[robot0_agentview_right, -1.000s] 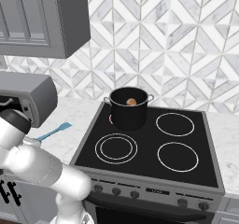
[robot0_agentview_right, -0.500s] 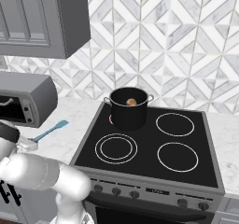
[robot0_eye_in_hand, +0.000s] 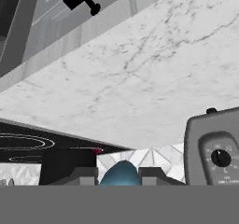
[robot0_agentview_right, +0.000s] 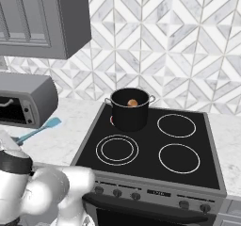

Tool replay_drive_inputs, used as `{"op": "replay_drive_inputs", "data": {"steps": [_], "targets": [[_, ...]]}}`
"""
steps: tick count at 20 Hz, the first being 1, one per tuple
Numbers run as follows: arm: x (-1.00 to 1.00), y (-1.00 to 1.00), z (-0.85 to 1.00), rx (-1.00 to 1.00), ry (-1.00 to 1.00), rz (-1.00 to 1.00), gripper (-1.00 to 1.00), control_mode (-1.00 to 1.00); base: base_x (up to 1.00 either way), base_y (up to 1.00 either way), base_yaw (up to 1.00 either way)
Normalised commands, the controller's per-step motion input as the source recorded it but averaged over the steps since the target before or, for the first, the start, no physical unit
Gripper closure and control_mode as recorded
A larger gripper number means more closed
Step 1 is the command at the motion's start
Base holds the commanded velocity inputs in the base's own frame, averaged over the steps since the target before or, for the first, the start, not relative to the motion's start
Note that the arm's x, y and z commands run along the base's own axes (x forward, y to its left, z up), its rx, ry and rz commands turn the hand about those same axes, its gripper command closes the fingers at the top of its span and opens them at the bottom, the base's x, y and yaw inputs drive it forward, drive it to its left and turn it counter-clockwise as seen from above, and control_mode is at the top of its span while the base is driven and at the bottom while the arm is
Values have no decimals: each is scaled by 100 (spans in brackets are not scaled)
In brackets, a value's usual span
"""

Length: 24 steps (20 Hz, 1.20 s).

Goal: Put the broccoli and onion in the pot. Retrieve the spatula and lightly stir the vegetables in the pot.

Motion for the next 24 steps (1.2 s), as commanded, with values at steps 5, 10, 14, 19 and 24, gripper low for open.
{"op": "replay_drive_inputs", "data": {"steps": [5,10,14,19,24], "targets": [[-44,-47,100,47,8,0,100,-100,0,0,0],[-47,-64,100,56,15,0,100,-100,0,0,0],[-29,-70,100,59,18,-3,100,-100,0,0,0],[-15,-86,100,64,25,-11,100,-100,0,0,0],[-2,-86,100,62,32,-20,100,-100,0,0,0]]}}
